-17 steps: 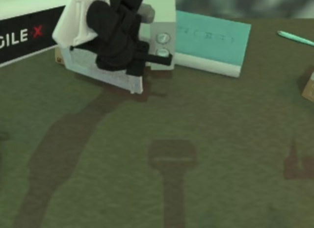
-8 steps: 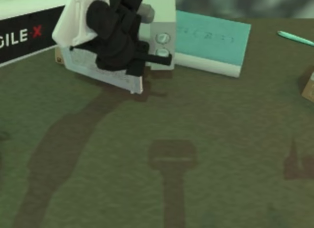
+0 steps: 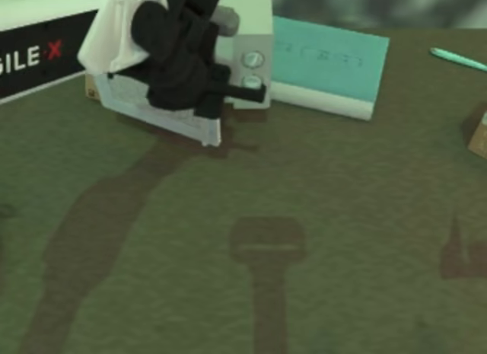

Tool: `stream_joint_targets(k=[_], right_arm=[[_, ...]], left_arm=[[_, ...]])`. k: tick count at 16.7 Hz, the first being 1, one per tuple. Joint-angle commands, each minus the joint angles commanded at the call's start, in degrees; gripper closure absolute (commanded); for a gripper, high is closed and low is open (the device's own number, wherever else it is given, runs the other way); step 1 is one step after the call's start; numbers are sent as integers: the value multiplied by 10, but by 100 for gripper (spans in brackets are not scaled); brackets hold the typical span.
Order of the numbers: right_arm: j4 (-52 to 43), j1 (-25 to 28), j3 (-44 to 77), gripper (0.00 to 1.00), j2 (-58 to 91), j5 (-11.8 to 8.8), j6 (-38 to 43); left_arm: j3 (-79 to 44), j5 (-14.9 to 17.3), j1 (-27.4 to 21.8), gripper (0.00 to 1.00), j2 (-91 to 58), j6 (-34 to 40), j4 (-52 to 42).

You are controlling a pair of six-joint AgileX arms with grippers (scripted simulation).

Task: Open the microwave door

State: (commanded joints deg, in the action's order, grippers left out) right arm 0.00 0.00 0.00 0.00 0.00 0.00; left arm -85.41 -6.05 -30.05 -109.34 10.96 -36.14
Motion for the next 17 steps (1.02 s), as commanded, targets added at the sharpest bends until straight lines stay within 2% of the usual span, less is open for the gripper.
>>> stream_joint_targets(k=[6, 17], right_arm=[[0, 0, 0, 0, 0, 0, 0], [0, 0, 0, 0, 0, 0, 0]], left_arm=[[55, 34, 19, 100, 40, -66, 16], [56, 35, 20, 100, 42, -68, 18]])
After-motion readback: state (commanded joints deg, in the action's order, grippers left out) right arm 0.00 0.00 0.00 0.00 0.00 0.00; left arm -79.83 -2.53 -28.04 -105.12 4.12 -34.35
